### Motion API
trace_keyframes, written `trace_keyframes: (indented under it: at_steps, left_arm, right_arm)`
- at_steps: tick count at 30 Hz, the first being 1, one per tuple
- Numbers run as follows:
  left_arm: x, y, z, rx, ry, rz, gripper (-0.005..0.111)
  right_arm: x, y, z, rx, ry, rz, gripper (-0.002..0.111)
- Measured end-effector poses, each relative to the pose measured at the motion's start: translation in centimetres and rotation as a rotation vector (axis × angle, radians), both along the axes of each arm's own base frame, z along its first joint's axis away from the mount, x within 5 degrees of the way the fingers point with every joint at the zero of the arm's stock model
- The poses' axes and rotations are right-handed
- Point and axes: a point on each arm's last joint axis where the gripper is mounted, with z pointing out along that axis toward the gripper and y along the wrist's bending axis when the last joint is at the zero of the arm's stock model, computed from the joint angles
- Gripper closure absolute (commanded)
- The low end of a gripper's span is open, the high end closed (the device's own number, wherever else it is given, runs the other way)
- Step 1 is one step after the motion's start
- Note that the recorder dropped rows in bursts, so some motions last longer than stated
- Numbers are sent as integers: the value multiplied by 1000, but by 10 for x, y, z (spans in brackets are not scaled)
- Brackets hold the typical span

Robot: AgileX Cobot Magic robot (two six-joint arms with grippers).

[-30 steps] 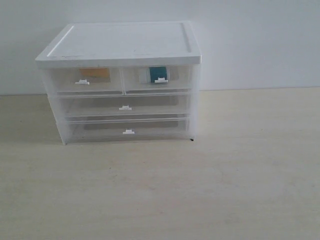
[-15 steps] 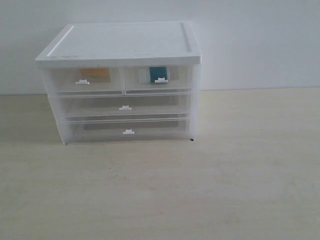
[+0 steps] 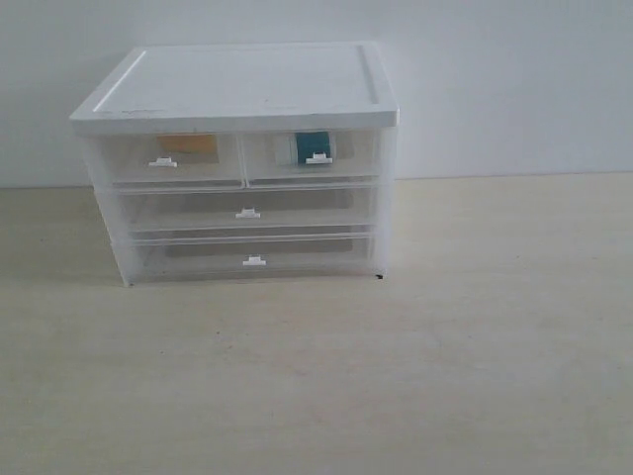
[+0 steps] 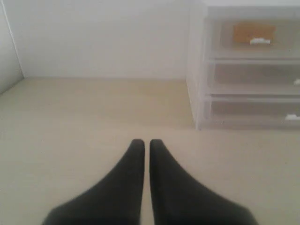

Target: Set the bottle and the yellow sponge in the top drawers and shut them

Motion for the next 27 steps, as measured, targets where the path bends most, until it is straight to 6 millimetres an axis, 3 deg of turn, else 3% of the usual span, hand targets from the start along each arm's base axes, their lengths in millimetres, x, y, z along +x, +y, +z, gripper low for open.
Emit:
trace_keyframes:
  at_steps: [27]
  left_arm:
    - [-1,0,-4,7,42,0,103]
  right_arm:
    - [0,0,0,2,1,0,108]
